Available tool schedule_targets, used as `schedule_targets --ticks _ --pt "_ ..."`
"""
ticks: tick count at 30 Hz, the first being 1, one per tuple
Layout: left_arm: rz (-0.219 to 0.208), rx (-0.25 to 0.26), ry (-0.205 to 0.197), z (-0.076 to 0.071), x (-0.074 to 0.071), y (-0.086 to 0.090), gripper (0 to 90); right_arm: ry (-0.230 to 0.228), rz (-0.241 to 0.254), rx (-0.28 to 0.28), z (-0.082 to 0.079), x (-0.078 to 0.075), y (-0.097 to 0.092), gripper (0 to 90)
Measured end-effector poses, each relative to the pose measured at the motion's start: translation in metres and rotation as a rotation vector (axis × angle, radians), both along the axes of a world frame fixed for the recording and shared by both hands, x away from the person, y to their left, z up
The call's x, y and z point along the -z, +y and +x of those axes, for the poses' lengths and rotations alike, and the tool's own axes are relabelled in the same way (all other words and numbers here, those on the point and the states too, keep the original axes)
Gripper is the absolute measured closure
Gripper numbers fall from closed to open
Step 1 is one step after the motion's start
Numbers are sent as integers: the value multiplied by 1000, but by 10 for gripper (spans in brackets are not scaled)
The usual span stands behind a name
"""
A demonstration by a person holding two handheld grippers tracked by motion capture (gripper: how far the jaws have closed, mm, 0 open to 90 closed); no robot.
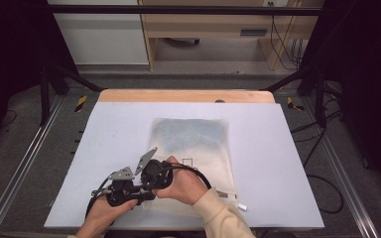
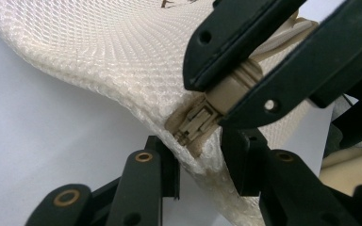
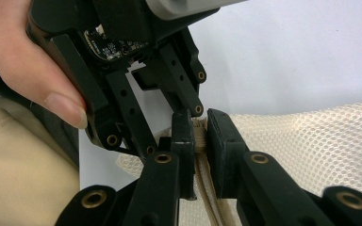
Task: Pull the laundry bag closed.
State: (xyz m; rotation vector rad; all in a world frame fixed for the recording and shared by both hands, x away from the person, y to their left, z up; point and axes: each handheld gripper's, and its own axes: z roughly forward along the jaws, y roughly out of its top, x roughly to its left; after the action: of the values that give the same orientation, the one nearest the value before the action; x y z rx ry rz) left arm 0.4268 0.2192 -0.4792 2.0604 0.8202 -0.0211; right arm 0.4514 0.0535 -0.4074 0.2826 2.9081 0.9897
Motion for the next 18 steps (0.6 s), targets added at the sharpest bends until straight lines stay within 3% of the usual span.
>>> schedule_targets --ticks 18 --pt "36 0 -8 0 -2 1 818 0 -4 -10 -1 3 -1 818"
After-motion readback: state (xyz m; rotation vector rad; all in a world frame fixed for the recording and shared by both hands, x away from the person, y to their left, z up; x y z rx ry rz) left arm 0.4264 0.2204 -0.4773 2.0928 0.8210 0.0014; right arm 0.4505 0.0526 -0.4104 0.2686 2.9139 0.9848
